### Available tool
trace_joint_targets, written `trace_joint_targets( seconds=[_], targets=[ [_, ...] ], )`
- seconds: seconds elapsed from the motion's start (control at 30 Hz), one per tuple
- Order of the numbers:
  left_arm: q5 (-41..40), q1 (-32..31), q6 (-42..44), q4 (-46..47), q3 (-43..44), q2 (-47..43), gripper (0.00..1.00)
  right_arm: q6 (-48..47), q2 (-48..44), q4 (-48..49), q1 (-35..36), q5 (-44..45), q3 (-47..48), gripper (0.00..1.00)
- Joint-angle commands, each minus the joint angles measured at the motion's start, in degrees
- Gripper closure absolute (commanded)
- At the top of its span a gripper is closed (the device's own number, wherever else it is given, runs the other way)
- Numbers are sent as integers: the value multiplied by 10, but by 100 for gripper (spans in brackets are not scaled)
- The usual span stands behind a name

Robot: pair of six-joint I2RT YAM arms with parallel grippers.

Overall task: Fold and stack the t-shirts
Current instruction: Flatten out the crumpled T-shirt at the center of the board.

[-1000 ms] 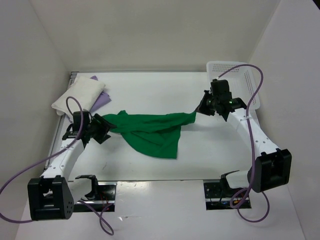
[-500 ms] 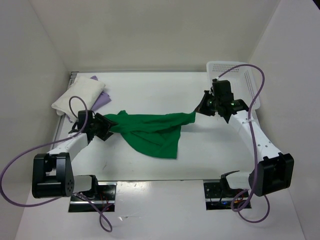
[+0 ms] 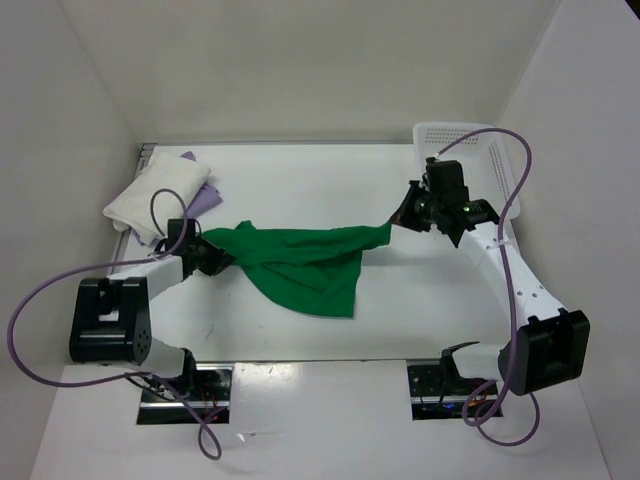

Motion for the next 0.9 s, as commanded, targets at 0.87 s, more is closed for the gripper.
trace_joint_targets(
  seconds=[0.87],
  targets=[
    [-31, -94, 211, -306, 1098, 313, 88, 21, 12, -14, 214, -7, 195, 100]
  ],
)
